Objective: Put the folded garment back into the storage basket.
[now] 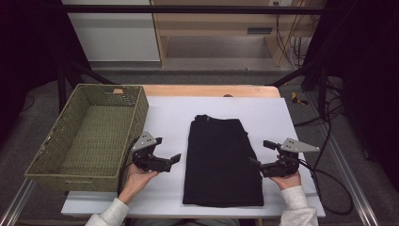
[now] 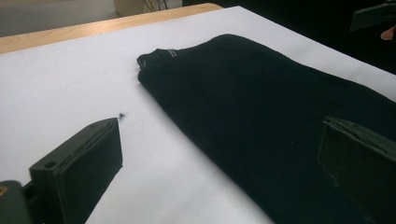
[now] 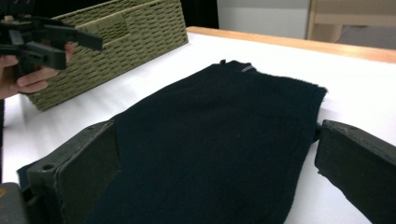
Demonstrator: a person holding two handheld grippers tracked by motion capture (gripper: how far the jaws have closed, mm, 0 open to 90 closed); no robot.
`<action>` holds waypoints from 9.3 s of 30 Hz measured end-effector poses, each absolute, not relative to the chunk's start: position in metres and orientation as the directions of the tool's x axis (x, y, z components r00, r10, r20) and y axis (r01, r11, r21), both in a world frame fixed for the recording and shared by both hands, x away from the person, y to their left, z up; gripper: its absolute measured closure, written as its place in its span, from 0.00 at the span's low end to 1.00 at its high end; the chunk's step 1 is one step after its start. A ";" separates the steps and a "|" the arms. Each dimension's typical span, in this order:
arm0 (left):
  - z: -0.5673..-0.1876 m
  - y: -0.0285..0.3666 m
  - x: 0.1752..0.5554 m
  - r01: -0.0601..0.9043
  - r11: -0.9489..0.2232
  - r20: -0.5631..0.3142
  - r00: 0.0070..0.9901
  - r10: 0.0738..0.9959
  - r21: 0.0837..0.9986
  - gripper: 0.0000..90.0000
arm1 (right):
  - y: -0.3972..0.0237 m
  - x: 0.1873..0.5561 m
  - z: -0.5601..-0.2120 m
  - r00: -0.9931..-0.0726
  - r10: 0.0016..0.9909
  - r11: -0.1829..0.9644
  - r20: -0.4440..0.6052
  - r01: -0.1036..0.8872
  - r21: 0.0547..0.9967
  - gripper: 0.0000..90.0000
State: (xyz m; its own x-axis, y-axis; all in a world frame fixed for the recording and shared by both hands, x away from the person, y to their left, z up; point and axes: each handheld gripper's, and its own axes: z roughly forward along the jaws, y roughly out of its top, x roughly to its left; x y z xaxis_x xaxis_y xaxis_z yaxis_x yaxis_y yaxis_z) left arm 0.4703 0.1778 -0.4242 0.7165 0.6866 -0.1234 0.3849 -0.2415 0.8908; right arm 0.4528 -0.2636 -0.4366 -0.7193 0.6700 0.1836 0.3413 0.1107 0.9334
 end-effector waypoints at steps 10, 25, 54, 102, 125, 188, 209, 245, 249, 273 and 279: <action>-0.418 0.163 0.480 0.385 -0.253 -0.119 0.722 0.682 0.888 0.00 | -0.260 0.450 -0.440 -0.723 0.665 0.152 0.185 0.374 0.915 0.00; -0.419 0.152 0.498 0.402 -0.256 -0.120 0.706 0.698 0.879 0.00 | -0.261 0.446 -0.444 -0.705 0.686 0.162 0.181 0.390 0.907 0.00; -0.425 0.124 0.547 0.452 -0.268 -0.112 0.654 0.748 0.851 0.00 | -0.261 0.447 -0.445 -0.699 0.693 0.167 0.175 0.391 0.905 0.00; -0.465 0.086 0.600 0.562 -0.302 -0.089 0.563 0.822 0.770 0.16 | -0.260 0.443 -0.448 -0.696 0.695 0.179 0.178 0.407 0.896 0.00; -0.478 0.086 0.604 0.625 -0.256 -0.178 0.545 0.820 0.737 0.48 | -0.257 0.431 -0.464 -0.649 0.741 0.243 0.175 0.502 0.830 0.01; -0.446 0.081 0.577 0.543 -0.223 -0.160 0.570 0.806 0.810 0.90 | -0.248 0.428 -0.473 -0.619 0.739 0.283 0.266 0.643 0.712 0.81; -0.415 0.075 0.558 0.471 -0.252 -0.109 0.614 0.782 0.845 0.90 | -0.246 0.427 -0.466 -0.628 0.735 0.283 0.256 0.627 0.725 0.81; -0.362 0.078 0.522 0.375 -0.267 -0.054 0.661 0.748 0.888 0.90 | -0.238 0.420 -0.448 -0.655 0.722 0.282 0.222 0.572 0.770 0.81; -0.356 0.079 0.517 0.362 -0.269 -0.047 0.668 0.743 0.892 0.90 | -0.236 0.420 -0.445 -0.659 0.720 0.284 0.217 0.565 0.775 0.81; -0.314 0.085 0.498 0.301 -0.259 -0.014 0.677 0.736 0.918 0.91 | -0.223 0.417 -0.426 -0.676 0.711 0.263 0.196 0.514 0.817 0.82; -0.301 0.087 0.493 0.277 -0.267 0.009 0.679 0.734 0.923 0.91 | -0.219 0.418 -0.418 -0.683 0.705 0.254 0.188 0.492 0.833 0.82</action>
